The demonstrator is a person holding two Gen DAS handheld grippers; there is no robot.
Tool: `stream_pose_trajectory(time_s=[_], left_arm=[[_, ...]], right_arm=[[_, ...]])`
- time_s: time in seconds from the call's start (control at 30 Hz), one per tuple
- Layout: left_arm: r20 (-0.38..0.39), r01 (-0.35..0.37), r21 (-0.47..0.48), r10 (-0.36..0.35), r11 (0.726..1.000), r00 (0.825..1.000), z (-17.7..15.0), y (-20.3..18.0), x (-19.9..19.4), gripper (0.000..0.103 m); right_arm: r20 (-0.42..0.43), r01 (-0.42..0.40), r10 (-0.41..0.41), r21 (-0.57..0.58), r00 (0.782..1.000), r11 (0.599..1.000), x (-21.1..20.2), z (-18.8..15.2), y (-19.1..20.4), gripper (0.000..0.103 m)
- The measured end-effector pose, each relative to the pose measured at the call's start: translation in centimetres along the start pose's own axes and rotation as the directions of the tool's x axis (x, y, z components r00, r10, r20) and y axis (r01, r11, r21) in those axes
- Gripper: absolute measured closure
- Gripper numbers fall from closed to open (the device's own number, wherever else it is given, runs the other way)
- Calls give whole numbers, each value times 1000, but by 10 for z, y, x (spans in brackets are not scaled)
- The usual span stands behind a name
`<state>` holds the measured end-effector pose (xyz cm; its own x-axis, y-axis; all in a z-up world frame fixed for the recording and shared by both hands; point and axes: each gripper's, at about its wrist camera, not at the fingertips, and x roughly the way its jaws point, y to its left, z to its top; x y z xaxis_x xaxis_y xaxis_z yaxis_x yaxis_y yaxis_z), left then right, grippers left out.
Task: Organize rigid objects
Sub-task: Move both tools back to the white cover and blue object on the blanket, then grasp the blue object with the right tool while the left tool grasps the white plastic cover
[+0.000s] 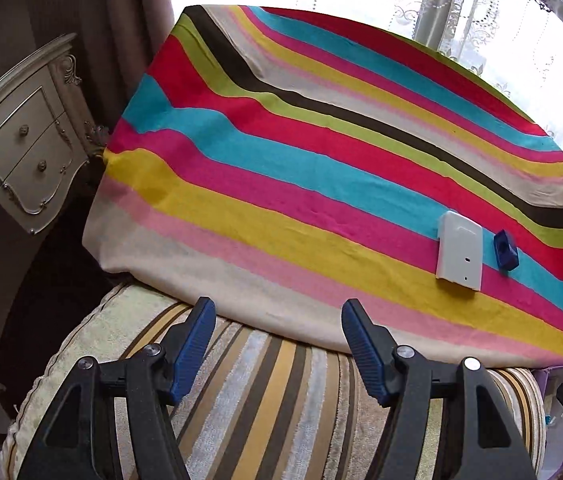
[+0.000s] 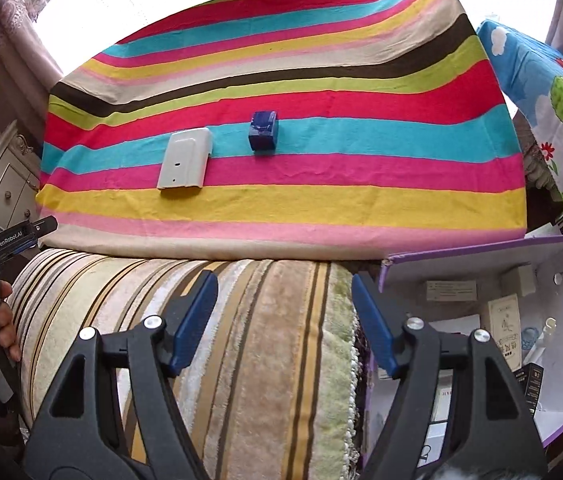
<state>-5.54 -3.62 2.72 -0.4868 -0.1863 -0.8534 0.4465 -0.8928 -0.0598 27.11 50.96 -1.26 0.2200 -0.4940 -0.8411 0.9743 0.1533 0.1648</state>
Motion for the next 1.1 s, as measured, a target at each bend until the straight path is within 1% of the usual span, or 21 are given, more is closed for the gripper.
stream_pose_trajectory(time_s=[0.2, 0.43, 0.67, 0.8, 0.9, 0.97, 1.1], left_arm=[[13, -23, -5, 23, 1000, 1000, 8, 7, 2, 36], [18, -45, 8, 45, 999, 999, 14, 7, 8, 36], [16, -56, 28, 56, 998, 998, 22, 0, 18, 36], [24, -47, 46, 46, 998, 999, 26, -10, 22, 37], [19, -26, 64, 25, 998, 1000, 28, -21, 24, 37], [20, -5, 76, 3, 997, 1000, 28, -30, 24, 37], [12, 20, 118, -22, 993, 1000, 27, -49, 27, 37]], right_arm=[[-6, -32, 32, -37, 999, 999, 19, 17, 23, 30], [-19, -75, 74, -72, 997, 995, 42, 32, 50, 30], [-31, -103, 101, -109, 994, 989, 60, 45, 74, 30], [-37, -113, 109, -121, 993, 986, 71, 53, 83, 30], [-37, -98, 94, -129, 995, 987, 81, 61, 88, 28], [-37, -79, 75, -126, 997, 989, 87, 67, 88, 28], [-8, -17, 16, -105, 1000, 994, 96, 83, 77, 26]])
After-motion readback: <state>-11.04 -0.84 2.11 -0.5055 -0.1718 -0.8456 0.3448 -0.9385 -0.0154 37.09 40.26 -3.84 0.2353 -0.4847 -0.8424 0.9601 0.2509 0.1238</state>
